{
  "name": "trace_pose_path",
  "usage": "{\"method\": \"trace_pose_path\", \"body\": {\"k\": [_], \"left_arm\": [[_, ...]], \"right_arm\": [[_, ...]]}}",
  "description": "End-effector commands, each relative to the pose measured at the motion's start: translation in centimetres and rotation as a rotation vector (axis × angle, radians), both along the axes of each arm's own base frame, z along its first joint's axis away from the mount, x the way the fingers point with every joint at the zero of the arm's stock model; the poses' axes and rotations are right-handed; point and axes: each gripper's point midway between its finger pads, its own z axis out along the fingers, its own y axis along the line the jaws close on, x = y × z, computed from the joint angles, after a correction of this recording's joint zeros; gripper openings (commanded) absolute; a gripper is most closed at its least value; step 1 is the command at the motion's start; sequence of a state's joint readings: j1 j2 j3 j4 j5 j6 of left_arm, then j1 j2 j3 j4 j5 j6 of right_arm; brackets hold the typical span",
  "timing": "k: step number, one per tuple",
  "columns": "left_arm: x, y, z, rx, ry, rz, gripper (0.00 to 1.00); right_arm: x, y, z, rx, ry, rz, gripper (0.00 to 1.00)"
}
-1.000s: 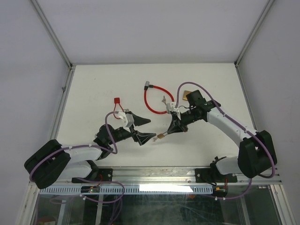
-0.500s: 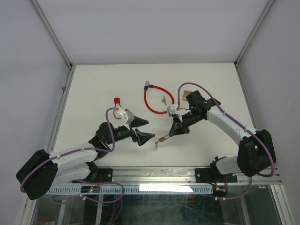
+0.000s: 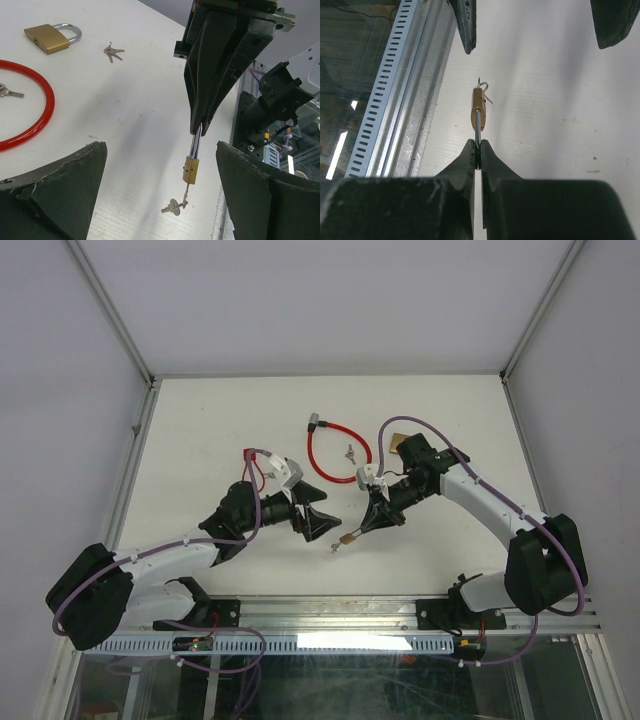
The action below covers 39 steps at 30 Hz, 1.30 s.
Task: Lock with the key
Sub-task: Lock the lock.
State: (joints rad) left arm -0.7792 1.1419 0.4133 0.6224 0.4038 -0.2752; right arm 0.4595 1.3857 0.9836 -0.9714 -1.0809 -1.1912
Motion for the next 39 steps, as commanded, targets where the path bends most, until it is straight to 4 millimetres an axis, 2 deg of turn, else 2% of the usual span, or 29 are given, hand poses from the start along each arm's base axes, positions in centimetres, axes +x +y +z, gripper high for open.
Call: {"method": "trace_pose_path", "body": {"k": [1, 9, 21, 27, 32, 39], "left_arm": [[-0.3, -1.0, 1.8, -0.024, -0.006, -0.048, 0.91], [0.3, -1.6, 1.9, 0.050, -0.025, -0.069, 0.90], [-0.5, -3.0, 1.5, 0.078, 0.003, -0.185, 0.90], [-0.1, -3.2, 1.5, 0.085, 0.026, -0.212, 0.91], [0.6, -2.6, 2.2, 0.065, 0.016, -0.197, 0.91], [0.7, -2.4, 2.7, 0.058, -0.001, -0.190, 0.90]], "right_arm": [[0.4, 0.7, 2.1, 0.070, -0.040, 0.019, 0.00], [0.1, 0.6, 2.1, 0.073, -0.039, 0.039, 0.00], [-0.1, 0.5, 2.1, 0.072, -0.045, 0.054, 0.00], [-0.4, 0.3, 2.1, 0.083, -0.075, 0.082, 0.00], [-0.6, 0.1, 2.0, 0.108, -0.163, 0.117, 0.00], [-0.6, -0.6, 0.8, 0.133, -0.383, 0.233, 0.00]]}}
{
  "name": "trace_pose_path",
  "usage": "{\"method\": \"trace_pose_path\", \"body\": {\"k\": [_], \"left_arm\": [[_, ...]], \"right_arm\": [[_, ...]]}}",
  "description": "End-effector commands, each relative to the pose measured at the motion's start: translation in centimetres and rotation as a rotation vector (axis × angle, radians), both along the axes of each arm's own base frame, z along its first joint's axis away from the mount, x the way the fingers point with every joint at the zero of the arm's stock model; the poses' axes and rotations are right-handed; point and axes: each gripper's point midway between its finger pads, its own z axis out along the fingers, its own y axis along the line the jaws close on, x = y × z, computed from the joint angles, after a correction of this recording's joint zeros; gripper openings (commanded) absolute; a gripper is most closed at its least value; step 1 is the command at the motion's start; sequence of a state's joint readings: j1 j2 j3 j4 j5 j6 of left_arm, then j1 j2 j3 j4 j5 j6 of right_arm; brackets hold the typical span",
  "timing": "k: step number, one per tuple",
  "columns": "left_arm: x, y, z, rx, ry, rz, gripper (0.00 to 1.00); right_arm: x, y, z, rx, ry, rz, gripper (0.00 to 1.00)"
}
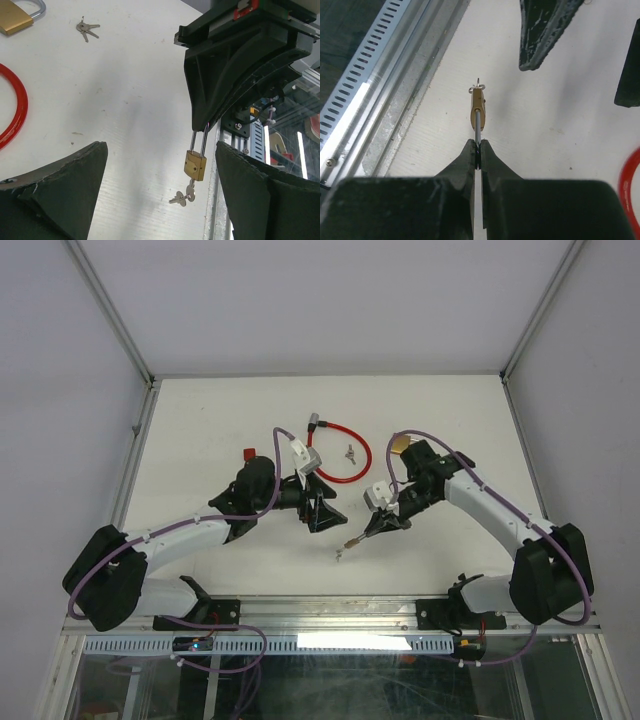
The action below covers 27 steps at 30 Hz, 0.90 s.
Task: Lock with the key
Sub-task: Lock the lock.
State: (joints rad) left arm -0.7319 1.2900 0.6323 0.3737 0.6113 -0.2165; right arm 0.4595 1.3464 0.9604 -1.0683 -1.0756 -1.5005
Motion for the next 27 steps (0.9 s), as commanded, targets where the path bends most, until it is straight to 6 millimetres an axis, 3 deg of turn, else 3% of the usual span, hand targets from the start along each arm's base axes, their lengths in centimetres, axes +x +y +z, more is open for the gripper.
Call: {"method": "trace_pose_path", "body": {"k": [1, 9, 15, 21, 27], "left_arm": [[0.1, -0.4, 3.5, -0.072, -0.088, -0.029, 0.90], [0.0, -0.6, 4.7, -0.092, -0.107, -0.045, 0.87], [-0.5, -1.3, 4.7, -0.095, -0.096, -0.078, 0.74], [-1.1, -2.1, 2.1, -0.047, -0.086, -0.110, 0.71], [-2.2, -3.0, -0.7, -0.016, -0.028, -0.217, 0.81]], "right_arm": [[0.6, 0.0, 0.8, 0.071, -0.216, 0.104, 0.00], [1.3, -0.5, 0.3, 0.000, -0.219, 0.181, 0.00], [1.7, -0.3, 1.1, -0.009, -0.170, 0.208, 0.00], [2.0, 0.1, 1.7, -0.003, -0.148, 0.210, 0.00], [1.6, 0.3, 2.6, 0.036, -0.167, 0.249, 0.00]]}}
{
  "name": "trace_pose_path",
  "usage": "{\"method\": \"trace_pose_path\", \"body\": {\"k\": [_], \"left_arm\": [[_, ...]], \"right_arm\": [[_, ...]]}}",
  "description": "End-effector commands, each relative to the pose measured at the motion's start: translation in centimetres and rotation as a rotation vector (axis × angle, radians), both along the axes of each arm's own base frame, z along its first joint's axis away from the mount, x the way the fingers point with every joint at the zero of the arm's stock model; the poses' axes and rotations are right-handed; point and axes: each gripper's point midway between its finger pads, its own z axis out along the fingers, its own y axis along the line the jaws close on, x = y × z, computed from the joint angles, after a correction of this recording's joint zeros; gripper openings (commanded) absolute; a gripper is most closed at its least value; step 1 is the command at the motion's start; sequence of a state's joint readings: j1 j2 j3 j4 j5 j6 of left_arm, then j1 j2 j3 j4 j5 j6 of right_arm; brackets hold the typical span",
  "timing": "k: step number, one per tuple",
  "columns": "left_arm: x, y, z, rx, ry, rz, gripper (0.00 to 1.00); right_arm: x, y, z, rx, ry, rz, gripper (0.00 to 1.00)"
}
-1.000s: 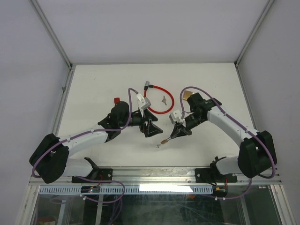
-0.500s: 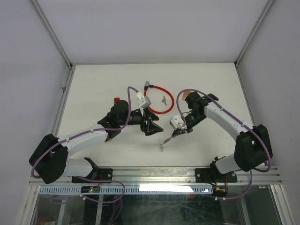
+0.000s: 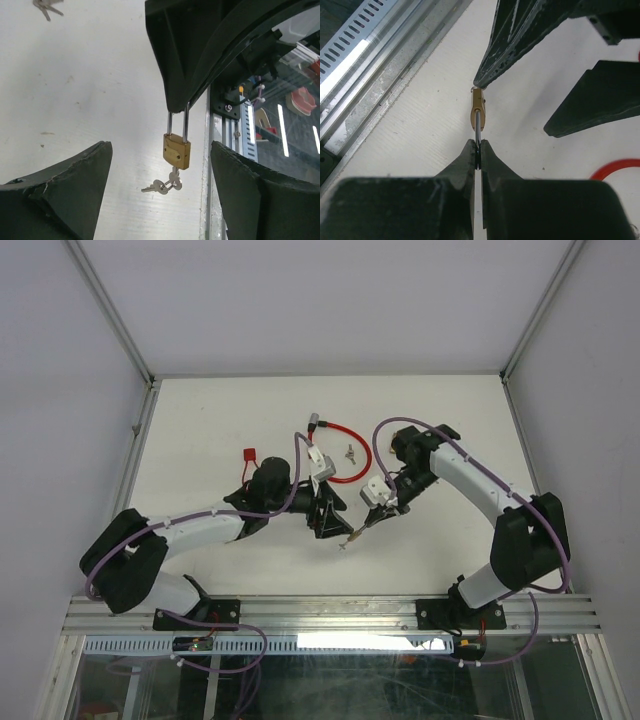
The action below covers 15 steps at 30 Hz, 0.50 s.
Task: Lock with the key
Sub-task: Lock the lock.
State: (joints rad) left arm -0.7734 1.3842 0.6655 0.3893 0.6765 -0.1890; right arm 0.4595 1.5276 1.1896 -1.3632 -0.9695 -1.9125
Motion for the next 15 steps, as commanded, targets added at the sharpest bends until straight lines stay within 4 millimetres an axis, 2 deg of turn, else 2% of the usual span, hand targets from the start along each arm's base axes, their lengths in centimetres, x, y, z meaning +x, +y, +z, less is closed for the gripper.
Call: {"method": "trace_pose_path", "body": {"k": [1, 8, 15], "left_arm": [[-1.0, -1.3, 0.2, -0.035, -0.024, -0.133, 0.83], [-2.9, -1.4, 0.0, -0.049, 0.000, -0.268, 0.90], [-3.5, -1.8, -1.0, -0.033, 0.076, -0.319, 0.87]], "right_arm": [[-0.5, 0.7, 2.1, 0.091, -0.031, 0.053, 0.00], [-1.0, 0.7, 2.2, 0.152, -0.118, 0.104, 0.00], [-0.8, 1.1, 3.1, 0.210, -0.190, 0.135, 0.00]]}}
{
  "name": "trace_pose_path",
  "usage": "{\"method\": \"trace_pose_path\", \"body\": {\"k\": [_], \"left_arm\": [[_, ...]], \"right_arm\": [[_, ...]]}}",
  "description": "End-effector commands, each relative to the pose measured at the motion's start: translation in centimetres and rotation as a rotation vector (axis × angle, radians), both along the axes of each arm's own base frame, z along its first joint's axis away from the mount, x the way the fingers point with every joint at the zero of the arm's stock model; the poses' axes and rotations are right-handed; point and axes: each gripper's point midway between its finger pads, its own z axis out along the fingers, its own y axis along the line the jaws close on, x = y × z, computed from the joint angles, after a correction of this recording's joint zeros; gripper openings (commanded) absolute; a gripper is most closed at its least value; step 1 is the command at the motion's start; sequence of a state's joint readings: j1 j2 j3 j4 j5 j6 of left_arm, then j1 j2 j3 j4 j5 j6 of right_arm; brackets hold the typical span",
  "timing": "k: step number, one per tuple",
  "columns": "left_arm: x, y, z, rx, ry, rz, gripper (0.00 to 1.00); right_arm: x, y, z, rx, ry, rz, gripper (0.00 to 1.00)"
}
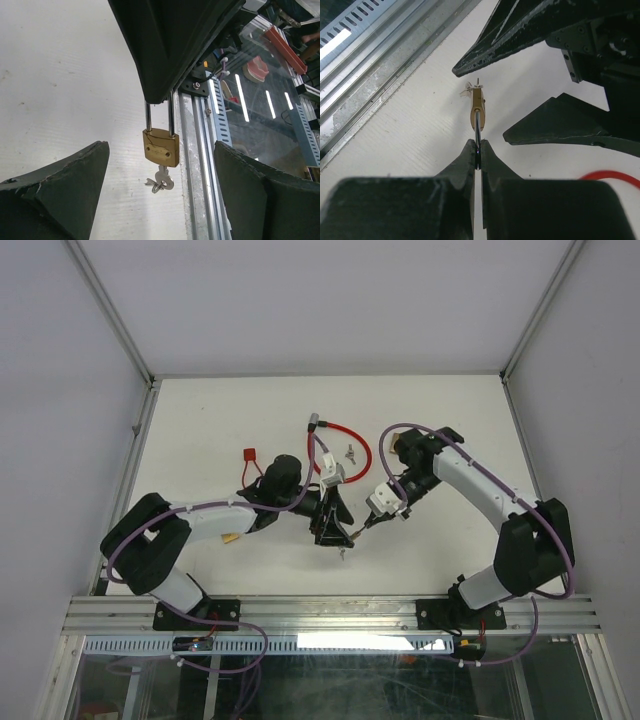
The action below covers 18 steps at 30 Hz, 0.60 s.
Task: Lock with the key
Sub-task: Lock the lock.
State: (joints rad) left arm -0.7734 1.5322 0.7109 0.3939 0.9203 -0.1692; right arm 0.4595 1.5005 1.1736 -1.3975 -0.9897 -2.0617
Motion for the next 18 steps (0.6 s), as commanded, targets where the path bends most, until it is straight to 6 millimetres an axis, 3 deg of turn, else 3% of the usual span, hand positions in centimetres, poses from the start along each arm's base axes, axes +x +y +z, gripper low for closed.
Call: {"method": "trace_pose_path", "body": {"k": [1, 8, 18], "left_arm": [[-0.5, -1.0, 1.2, -0.046, -0.011, -0.080, 0.86], [-0.4, -1.4, 0.9, -0.029, 0.017, -0.103, 0.83], [-1.6, -1.4, 1.0, -0.035, 0.046, -0.162, 0.67]], "right_arm": [[-0.1, 1.1, 2.7, 0.146, -0.119, 0.060, 0.00], [-0.3, 1.5, 2.8, 0.163, -0.183, 0.115, 0.00], [-0.1, 2.1, 2.7, 0.169, -0.239, 0.158, 0.00]]}}
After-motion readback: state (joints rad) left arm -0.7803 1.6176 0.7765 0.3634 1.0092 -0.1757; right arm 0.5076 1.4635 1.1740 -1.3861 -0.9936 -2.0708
